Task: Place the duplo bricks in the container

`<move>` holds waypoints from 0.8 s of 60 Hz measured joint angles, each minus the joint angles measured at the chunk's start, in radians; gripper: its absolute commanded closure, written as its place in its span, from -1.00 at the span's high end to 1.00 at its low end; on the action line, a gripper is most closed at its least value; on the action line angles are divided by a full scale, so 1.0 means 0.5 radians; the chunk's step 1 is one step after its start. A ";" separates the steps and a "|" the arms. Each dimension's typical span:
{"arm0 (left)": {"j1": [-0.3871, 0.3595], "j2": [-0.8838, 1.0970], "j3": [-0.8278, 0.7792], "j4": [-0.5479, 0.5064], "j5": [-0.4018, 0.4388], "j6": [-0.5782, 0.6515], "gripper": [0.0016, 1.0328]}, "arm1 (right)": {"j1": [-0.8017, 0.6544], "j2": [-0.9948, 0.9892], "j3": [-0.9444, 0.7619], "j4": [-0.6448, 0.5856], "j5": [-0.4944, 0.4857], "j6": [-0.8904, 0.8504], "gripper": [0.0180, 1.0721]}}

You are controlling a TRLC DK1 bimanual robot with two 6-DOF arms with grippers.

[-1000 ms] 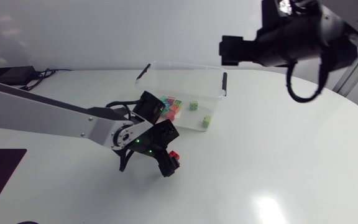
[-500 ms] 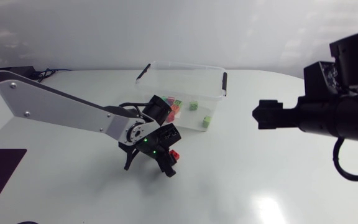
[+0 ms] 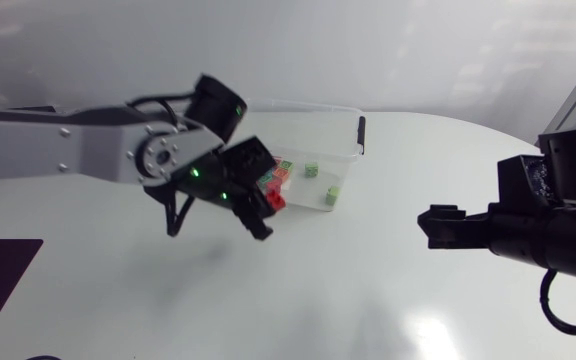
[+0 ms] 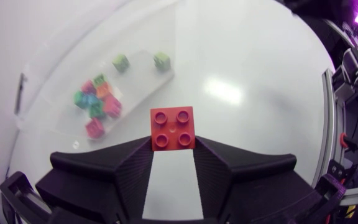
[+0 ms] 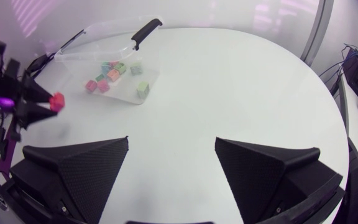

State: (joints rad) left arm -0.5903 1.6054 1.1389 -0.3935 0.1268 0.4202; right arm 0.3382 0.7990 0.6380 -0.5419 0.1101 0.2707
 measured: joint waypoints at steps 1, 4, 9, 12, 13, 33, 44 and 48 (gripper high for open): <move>0.014 -0.023 0.034 -0.003 0.002 -0.002 -0.50 | 0.000 0.000 -0.004 -0.001 -0.005 -0.006 0.91; 0.080 -0.082 0.208 0.005 0.014 -0.014 -0.50 | 0.000 -0.005 -0.018 0.004 -0.029 -0.021 0.91; 0.175 -0.077 0.474 0.079 0.016 -0.057 -0.50 | 0.000 -0.026 -0.034 0.039 -0.068 -0.028 0.91; 0.224 -0.043 0.607 0.131 0.021 -0.084 -0.50 | 0.000 -0.037 -0.040 0.056 -0.072 -0.036 0.91; 0.239 -0.024 0.649 0.155 0.022 -0.098 -0.50 | 0.000 -0.041 -0.043 0.060 -0.072 -0.040 0.91; 0.301 0.719 1.158 0.226 -0.083 -0.175 0.94 | 0.000 -0.198 -0.142 0.103 -0.072 -0.150 0.91; 0.356 0.569 0.952 0.231 -0.201 -0.175 0.94 | -0.018 -0.346 -0.148 0.105 -0.018 -0.250 0.91; 0.401 0.350 0.810 0.309 -0.294 -0.176 0.94 | -0.040 -0.400 -0.163 0.121 0.041 -0.294 0.91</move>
State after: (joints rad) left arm -0.3901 1.7805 1.5440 -0.2390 -0.0204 0.3321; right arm 0.3183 0.5991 0.5568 -0.4816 0.1307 0.1238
